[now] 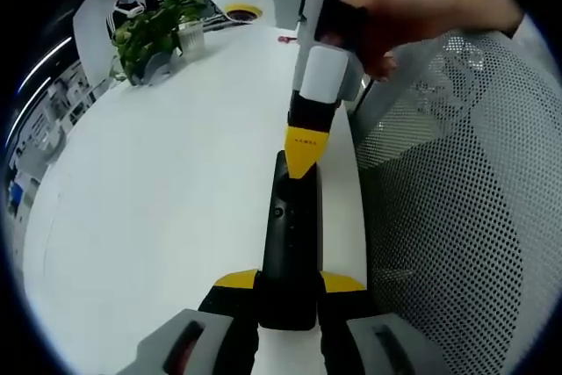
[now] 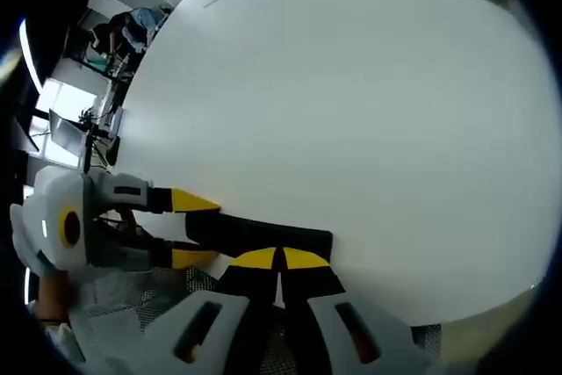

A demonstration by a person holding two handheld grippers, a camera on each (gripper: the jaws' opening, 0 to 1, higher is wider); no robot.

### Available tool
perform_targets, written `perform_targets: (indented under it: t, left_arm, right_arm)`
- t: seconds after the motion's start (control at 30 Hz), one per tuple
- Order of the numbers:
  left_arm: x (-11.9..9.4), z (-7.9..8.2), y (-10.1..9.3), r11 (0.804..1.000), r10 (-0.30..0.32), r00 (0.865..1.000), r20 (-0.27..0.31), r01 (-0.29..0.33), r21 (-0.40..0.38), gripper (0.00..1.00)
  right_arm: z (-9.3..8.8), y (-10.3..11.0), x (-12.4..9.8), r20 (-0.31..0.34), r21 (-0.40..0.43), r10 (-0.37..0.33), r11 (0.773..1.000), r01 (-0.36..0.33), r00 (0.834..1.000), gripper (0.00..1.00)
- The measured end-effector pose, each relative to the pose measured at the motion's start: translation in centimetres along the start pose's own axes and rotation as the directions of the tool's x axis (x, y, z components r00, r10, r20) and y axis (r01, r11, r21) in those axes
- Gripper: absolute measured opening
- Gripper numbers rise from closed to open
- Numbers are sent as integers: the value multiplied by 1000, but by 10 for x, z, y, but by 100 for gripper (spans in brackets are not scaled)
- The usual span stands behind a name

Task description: Press the specified remote control buttons in sequence, fully releasing each button before pressing the next.

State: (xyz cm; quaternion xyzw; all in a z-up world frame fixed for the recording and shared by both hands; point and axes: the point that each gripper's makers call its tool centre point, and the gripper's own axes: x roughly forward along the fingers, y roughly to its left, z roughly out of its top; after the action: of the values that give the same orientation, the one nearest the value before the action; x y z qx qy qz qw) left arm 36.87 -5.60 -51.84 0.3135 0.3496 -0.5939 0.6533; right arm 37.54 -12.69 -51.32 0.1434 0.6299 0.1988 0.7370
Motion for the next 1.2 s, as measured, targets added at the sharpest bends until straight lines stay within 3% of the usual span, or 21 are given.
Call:
perform_targets:
  t: [0.2,0.93,1.2]
  left_arm:
    - [0,0,0,1000,1,1000,-1,-1,1,25]
    - [0,0,-1,1000,0,1000,-2,0,2,25]
    - [0,0,0,1000,2,1000,-1,-2,-1,25]
  right_arm:
    - [4,7,1,14,4,34,999,-34,999,0]
    - [11,11,7,62,-92,13,996,-8,998,0]
    - [13,9,8,82,-65,20,998,-15,996,0]
